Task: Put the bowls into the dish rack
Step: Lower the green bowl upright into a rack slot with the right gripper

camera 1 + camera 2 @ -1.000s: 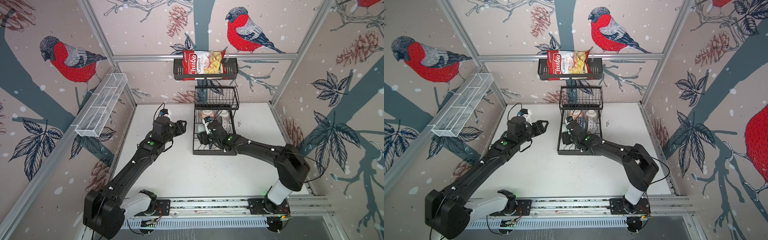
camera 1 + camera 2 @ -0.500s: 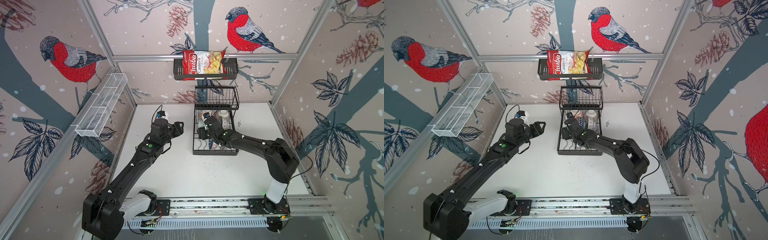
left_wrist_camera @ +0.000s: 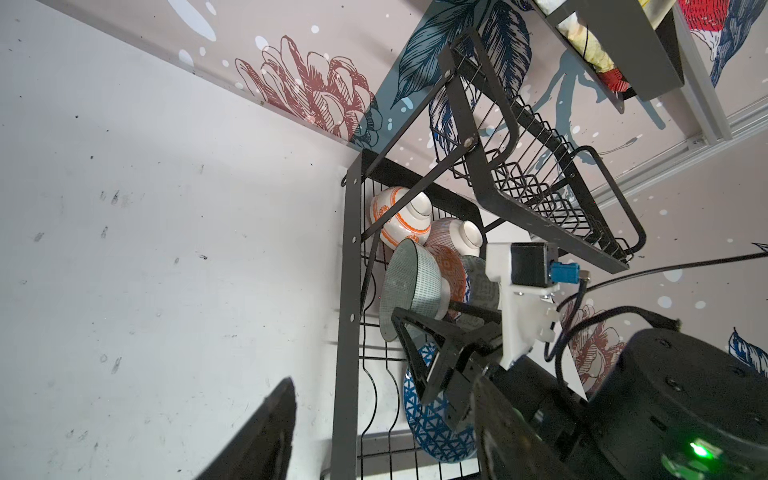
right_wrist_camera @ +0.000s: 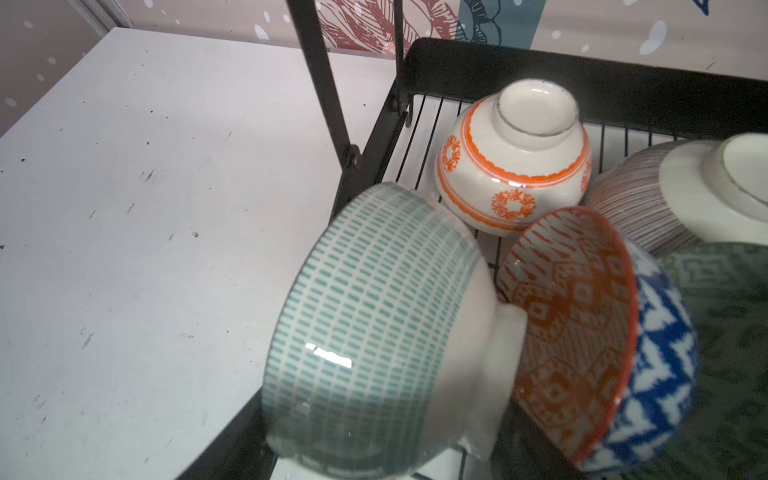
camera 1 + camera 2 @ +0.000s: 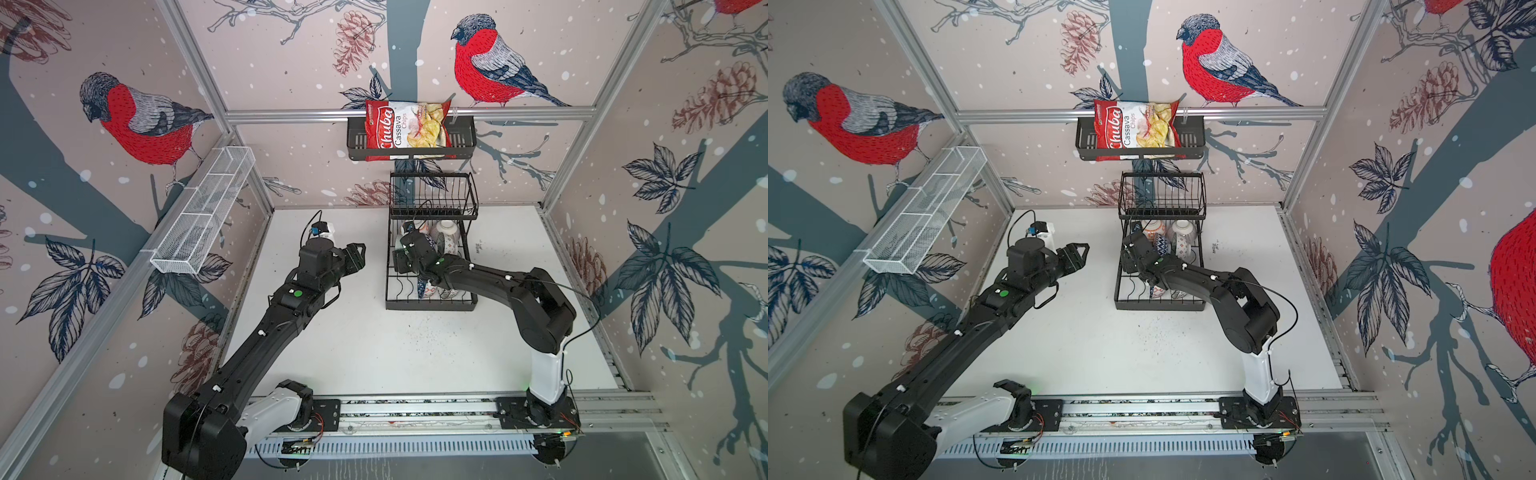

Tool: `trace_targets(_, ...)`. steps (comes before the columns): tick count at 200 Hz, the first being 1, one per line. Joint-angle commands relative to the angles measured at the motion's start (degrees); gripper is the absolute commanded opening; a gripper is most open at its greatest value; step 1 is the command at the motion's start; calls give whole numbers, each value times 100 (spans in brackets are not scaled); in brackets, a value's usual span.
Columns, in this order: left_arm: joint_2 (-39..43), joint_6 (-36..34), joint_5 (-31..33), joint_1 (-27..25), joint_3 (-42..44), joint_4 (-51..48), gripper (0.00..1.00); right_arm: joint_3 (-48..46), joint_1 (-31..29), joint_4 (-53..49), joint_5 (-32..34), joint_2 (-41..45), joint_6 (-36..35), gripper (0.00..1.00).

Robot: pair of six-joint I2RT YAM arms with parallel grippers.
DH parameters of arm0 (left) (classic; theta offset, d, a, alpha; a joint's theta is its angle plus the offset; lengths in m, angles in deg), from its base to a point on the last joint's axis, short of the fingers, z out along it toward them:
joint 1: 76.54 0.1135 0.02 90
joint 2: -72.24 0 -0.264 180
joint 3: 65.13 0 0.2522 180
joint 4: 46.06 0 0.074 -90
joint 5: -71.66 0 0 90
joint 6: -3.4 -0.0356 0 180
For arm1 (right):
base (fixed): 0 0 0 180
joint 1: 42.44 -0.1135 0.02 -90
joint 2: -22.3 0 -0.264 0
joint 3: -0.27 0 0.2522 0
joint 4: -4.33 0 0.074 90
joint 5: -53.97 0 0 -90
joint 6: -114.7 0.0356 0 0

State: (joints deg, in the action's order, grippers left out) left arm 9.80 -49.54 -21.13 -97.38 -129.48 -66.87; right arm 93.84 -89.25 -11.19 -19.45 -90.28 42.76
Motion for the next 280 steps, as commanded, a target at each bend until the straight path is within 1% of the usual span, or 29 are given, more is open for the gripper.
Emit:
trace_targets(1,17,-98,69,19,14,-67,67,61,22,202,276,-46,-13,61)
trace_targets(33,3,-102,57,23,9,-69,67,87,60,187,243,-146,13,61)
trace_targets(72,1,-94,47,29,14,-67,67,139,75,177,-42,-256,36,61)
trace_targets(110,1,-75,26,28,46,-51,67,158,75,145,-172,-343,142,61)
trace_targets(163,-6,-63,-29,32,73,-7,67,101,75,-3,-43,-346,278,60)
trace_targets(213,-17,-32,-86,36,136,71,67,146,68,-242,153,-266,148,61)
trace_targets(234,-6,-23,-82,36,154,83,67,280,69,-400,10,-357,32,63)
trace_targets(280,34,-20,-82,46,190,90,67,663,70,-681,-335,-664,-88,63)
